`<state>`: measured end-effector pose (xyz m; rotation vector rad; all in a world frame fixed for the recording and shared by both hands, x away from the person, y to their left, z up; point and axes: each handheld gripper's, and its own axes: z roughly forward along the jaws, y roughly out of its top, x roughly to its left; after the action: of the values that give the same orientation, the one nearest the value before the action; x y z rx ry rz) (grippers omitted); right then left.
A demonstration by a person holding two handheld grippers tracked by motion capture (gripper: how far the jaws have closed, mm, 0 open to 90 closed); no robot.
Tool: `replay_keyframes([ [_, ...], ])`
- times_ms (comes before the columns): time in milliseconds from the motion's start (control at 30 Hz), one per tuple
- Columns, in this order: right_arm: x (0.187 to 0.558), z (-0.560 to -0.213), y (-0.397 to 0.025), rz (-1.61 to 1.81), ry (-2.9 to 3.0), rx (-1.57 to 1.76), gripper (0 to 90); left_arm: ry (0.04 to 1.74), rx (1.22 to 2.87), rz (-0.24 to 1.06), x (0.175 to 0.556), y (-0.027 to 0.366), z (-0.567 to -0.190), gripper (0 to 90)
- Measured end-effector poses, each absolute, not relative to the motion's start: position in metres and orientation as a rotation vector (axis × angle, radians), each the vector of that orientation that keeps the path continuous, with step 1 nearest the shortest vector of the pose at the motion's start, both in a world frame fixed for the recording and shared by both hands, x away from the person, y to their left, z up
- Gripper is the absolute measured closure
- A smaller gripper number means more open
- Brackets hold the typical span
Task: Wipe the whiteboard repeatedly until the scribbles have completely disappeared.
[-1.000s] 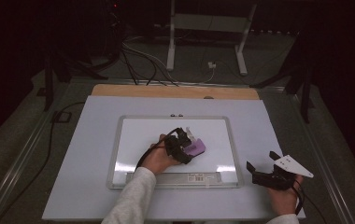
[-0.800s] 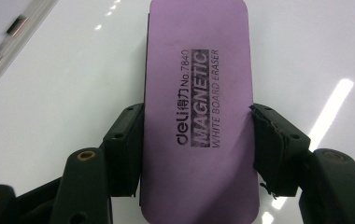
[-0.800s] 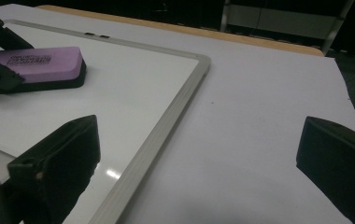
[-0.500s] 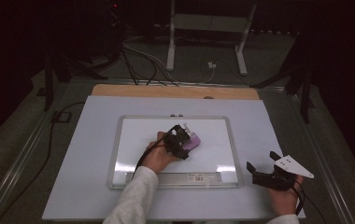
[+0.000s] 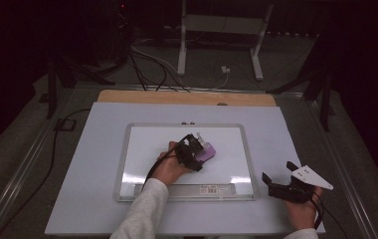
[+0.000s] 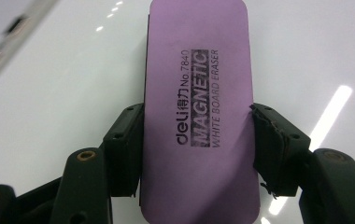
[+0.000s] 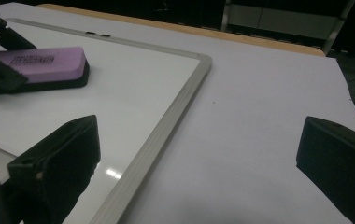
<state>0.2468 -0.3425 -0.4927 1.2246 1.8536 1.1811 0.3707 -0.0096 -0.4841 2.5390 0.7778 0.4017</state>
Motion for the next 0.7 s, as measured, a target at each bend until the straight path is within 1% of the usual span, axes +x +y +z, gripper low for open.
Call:
replay_keyframes([
  [167,0.247,-0.493,-0.344,1.182,1.851,1.227,0.0,0.887,2.525,0.479,0.376,-0.001,-0.484,42.1],
  [700,0.247,-0.493,-0.344,1.183,1.852,1.228,0.0,1.022,2.457,0.498,0.375,0.025,-0.485,42.0],
])
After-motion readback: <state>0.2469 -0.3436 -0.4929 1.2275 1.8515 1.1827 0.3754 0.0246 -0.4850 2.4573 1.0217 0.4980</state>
